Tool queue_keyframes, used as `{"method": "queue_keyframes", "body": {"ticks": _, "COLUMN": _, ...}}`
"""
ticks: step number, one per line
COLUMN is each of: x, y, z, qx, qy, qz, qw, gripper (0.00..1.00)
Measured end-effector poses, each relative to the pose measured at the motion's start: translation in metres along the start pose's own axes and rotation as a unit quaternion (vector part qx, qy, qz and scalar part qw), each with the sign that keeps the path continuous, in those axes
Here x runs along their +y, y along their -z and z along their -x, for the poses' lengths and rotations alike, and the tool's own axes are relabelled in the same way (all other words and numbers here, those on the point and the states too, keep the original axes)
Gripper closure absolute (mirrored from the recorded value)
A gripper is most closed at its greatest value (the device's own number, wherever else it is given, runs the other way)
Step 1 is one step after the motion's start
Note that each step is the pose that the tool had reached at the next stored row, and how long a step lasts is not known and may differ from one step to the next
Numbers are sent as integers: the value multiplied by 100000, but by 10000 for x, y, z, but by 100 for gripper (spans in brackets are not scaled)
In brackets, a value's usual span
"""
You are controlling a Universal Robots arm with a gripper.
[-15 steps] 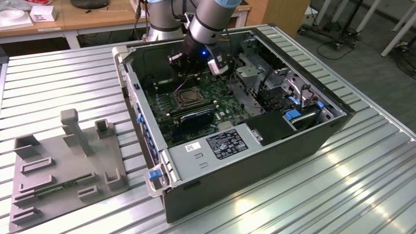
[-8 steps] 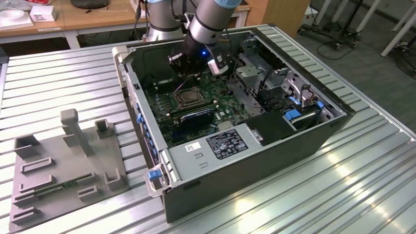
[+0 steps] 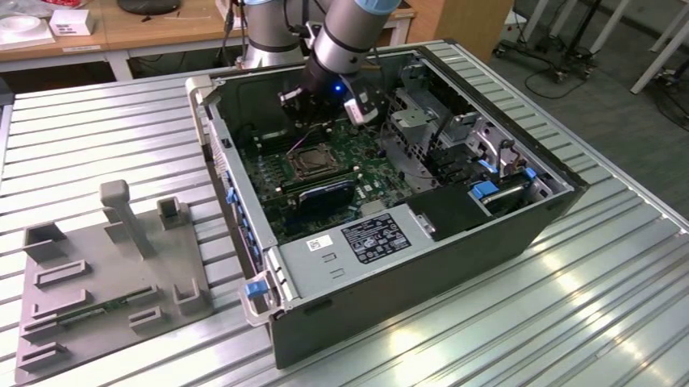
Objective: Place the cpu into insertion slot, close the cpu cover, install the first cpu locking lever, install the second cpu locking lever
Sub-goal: 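Install the first cpu locking lever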
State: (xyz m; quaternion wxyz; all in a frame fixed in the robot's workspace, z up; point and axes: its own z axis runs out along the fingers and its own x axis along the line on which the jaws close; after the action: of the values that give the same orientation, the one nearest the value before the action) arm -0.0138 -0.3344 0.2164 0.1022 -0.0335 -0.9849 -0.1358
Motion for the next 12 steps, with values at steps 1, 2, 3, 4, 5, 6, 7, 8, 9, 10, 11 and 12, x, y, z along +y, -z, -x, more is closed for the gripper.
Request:
{"method": "queue_keyframes", "body": {"ticks": 1, "x": -1, "y": -3, "z": 1, "qx": 0, "qy": -2, "qz": 0, "qw": 100000, "gripper": 89}}
{"method": "queue_keyframes", "body": {"ticks": 2, "x": -1, "y": -6, "z": 3, "qx": 2, "qy": -2, "qz": -2, "qw": 100000, "gripper": 89}}
{"method": "queue_keyframes", "body": {"ticks": 3, "x": -2, "y": -11, "z": 5, "qx": 1, "qy": 4, "qz": -2, "qw": 100000, "gripper": 89}}
{"method": "queue_keyframes", "body": {"ticks": 4, "x": -4, "y": -15, "z": 6, "qx": 1, "qy": 0, "qz": -4, "qw": 100000, "gripper": 89}}
{"method": "queue_keyframes", "body": {"ticks": 5, "x": -5, "y": -20, "z": 8, "qx": 3, "qy": 0, "qz": -5, "qw": 100000, "gripper": 89}}
{"method": "queue_keyframes", "body": {"ticks": 6, "x": -6, "y": -22, "z": 8, "qx": 3, "qy": -4, "qz": -14, "qw": 100000, "gripper": 89}}
{"method": "queue_keyframes", "body": {"ticks": 7, "x": -7, "y": -23, "z": 8, "qx": 5, "qy": -5, "qz": -19, "qw": 100000, "gripper": 89}}
{"method": "queue_keyframes", "body": {"ticks": 8, "x": -7, "y": -26, "z": 9, "qx": 3, "qy": -1, "qz": -9, "qw": 100000, "gripper": 89}}
{"method": "queue_keyframes", "body": {"ticks": 9, "x": -8, "y": -29, "z": 10, "qx": 3, "qy": -1, "qz": -10, "qw": 100000, "gripper": 89}}
{"method": "queue_keyframes", "body": {"ticks": 10, "x": -8, "y": -29, "z": 10, "qx": 3, "qy": 0, "qz": -6, "qw": 100000, "gripper": 89}}
{"method": "queue_keyframes", "body": {"ticks": 11, "x": -8, "y": -29, "z": 10, "qx": 3, "qy": 1, "qz": -7, "qw": 100000, "gripper": 89}}
{"method": "queue_keyframes", "body": {"ticks": 12, "x": -8, "y": -29, "z": 10, "qx": 2, "qy": 0, "qz": -6, "qw": 100000, "gripper": 89}}
